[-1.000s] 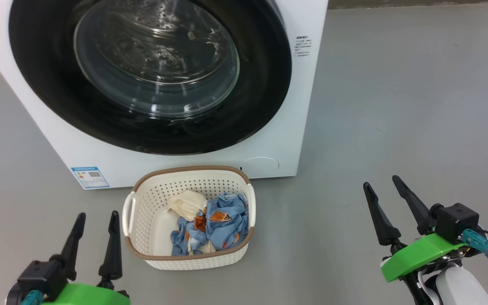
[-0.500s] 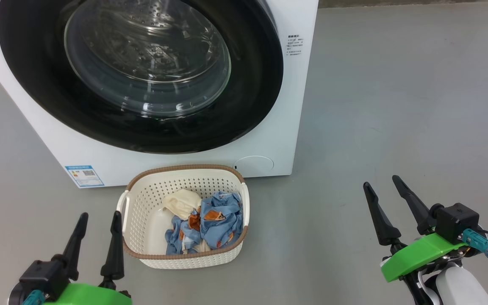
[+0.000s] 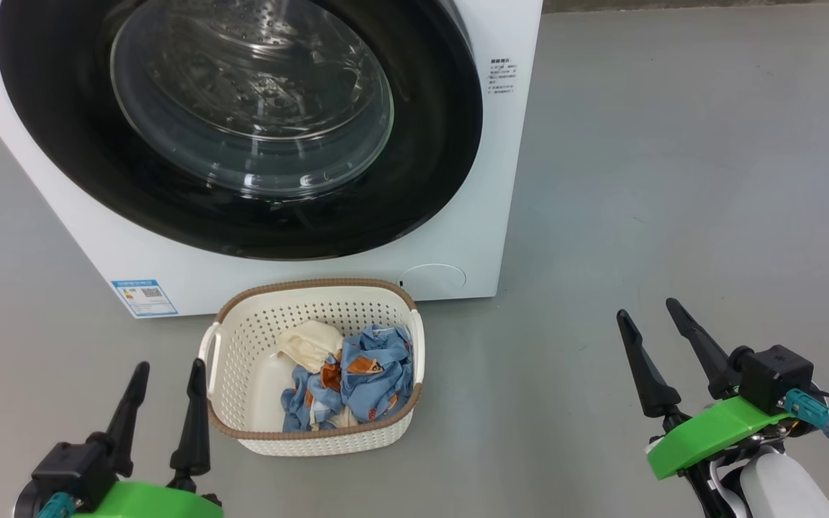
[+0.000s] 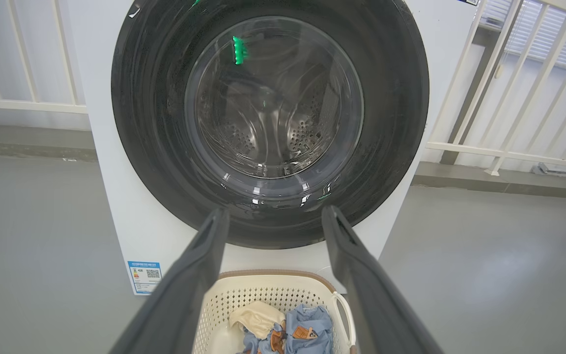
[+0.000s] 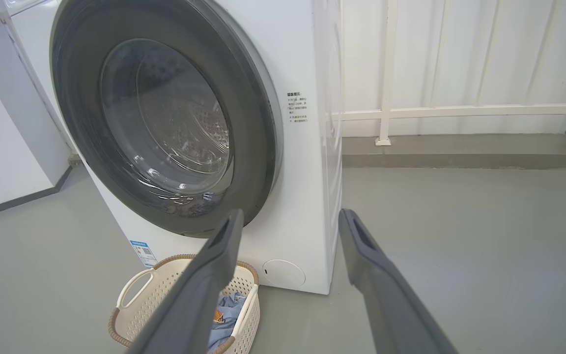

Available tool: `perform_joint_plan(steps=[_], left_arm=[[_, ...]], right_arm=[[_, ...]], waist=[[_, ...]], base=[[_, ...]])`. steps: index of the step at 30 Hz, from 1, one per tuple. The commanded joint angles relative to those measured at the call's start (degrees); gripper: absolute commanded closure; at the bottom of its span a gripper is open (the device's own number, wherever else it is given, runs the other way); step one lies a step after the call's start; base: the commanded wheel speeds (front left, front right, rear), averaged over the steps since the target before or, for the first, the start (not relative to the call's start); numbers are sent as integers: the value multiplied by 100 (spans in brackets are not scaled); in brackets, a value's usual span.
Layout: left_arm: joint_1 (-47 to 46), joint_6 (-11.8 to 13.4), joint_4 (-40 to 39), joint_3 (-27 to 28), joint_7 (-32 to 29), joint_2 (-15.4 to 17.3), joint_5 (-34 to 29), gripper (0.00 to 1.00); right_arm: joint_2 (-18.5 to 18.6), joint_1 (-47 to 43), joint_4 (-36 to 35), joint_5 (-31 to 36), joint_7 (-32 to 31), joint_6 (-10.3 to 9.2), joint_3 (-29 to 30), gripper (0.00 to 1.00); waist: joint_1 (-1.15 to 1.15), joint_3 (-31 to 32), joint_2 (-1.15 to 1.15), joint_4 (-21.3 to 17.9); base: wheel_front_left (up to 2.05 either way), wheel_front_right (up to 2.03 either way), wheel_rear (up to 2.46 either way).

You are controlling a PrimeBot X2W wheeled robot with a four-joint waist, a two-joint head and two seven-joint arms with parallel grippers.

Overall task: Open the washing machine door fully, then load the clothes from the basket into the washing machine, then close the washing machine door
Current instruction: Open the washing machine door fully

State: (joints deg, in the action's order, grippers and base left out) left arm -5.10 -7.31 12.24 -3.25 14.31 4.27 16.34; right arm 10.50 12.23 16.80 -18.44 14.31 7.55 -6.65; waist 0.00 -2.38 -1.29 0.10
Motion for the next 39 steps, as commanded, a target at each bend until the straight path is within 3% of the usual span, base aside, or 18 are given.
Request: perform_joint_plan(steps=[1,30,35,39], left_arm=[[-237,-17,-105,177,69,127,42,0],[-438,-18,-81,24,69,163,168,0],[-540,-18,-53,-17,69,163,154,0],[-610,-18,-78,-45,69,170,151,0]], right_arm=[[10,177,-115,-62,69,-6,-123,0],[160,806,12,-296,69,-6,-7,0],[308,1104,52,-477,69,-6,158,0],[346,1354,46,-1036,69,-6,277,0]], waist=[[0,1,0,0],[0,-420,0,136],[0,-581,0,218],[0,-740,0,293]], base=[[0,0,0],[0,0,0],[0,0,0],[0,0,0]])
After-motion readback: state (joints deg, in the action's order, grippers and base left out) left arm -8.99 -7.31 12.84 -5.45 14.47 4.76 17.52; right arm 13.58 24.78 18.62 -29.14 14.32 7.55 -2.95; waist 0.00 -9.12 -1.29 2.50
